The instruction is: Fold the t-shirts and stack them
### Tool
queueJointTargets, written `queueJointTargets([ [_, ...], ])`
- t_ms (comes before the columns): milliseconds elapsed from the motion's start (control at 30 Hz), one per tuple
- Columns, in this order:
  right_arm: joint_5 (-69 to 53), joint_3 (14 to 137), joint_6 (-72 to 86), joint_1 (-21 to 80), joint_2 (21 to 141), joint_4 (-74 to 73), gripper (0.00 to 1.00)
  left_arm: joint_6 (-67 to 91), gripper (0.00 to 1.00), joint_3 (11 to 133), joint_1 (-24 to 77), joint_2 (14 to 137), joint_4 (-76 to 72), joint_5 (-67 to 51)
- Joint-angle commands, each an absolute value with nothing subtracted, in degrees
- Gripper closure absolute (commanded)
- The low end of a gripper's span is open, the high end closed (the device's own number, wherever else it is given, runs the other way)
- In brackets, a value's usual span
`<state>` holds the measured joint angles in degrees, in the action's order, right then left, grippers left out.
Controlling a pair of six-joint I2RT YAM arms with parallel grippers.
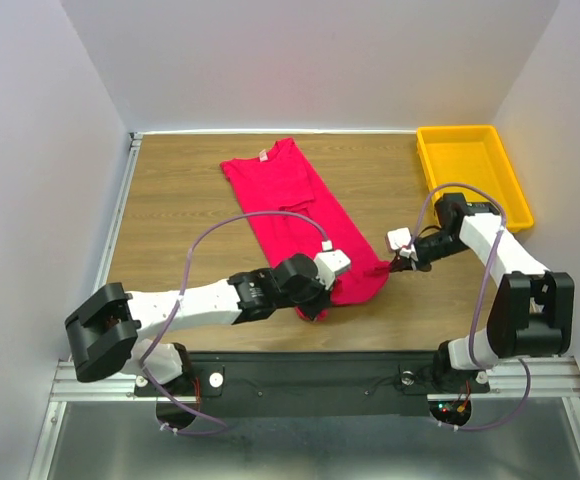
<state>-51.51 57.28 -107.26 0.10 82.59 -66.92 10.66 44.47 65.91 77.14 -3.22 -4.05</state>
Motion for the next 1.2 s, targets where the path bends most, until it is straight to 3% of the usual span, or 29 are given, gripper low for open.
queueJointTargets([
  [0, -55.2, 61.3, -102.8, 2.5, 84.2, -66.4, 0.99, 5.7, 1.00, 45.7, 62.4, 74.4, -1.9, -7.8],
  [467, -54.1, 76.6, -82.5, 10.6, 96.5, -57.8, 0.99, -6.8, 1.00, 50.4, 50.7, 76.3, 1.3, -13.0],
  [1167, -51.0, 94.6, -69.1, 14.4, 110.6, -52.0, 1.00, -19.2, 1.00, 56.7, 36.3, 82.1, 2.2, -16.4],
])
